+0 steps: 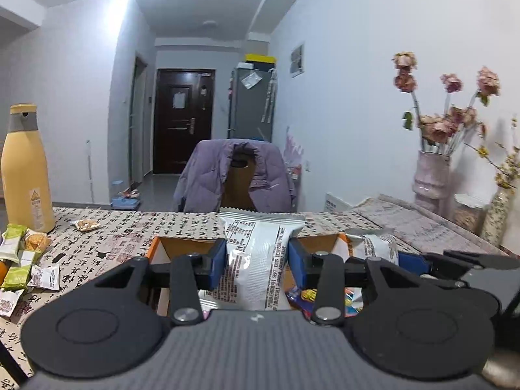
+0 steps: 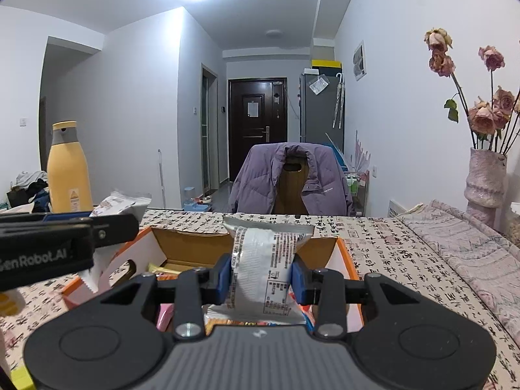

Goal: Organize snacks
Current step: 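Lower both white packets into the box and open both tools, then move both open tools back to the snack pile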

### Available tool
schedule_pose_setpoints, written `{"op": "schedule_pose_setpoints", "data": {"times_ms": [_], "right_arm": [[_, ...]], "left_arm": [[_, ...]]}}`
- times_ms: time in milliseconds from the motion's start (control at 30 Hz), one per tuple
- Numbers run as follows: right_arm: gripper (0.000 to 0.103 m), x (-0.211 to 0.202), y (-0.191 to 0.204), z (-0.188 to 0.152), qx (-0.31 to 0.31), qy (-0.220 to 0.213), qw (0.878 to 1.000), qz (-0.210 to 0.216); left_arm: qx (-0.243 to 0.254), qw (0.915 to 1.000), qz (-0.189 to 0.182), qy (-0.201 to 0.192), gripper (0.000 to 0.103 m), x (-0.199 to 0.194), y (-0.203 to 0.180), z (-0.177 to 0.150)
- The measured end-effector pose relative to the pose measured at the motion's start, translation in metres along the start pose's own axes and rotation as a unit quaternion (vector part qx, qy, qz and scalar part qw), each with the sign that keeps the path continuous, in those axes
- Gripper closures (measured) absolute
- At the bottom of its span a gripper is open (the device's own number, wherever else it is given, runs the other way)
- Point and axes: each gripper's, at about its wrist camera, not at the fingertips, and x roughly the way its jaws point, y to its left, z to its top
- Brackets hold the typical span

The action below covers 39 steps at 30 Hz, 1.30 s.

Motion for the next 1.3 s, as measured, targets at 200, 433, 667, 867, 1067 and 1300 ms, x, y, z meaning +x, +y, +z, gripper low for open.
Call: {"op": "schedule_pose_setpoints", "data": {"times_ms": [200,433,667,867,1067,1300], "right_arm": [[0.066,0.028,-0.005,-0.006,0.017,0.005,1.0,-0.008],[0.066,0.041,-0.009,-0.024,0.019,0.029,0.999,0.001],[0.035,0.04,-0.009,-0.028,0.02,0.038,0.999,-0.011],[0.0,0.039,-0.016,-0.029,0.033,0.033,0.999,-0.024],[0.0,0.039,-0.021,-0.029,0.041,0.03,0.998,-0.024],[0.0,0.035,-0.019,-0.022,0.039,0.023,0.999,-0.027]], "left_arm": [[-0.029,0.9989,0.033,0.018,0.062,0.033,0.014,-0.006],[-0.021,0.9984,0.04,0.033,0.062,0.046,0.025,-0.02],[-0.014,0.9988,0.044,0.016,0.026,0.041,0.024,-0.026],[-0.022,0.9981,0.058,-0.002,0.0,0.035,0.023,-0.028],[-0.026,0.9979,0.06,0.002,0.0,0.036,0.024,-0.027],[-0.039,0.9975,0.059,-0.007,0.0,0.024,0.023,-0.015]]}}
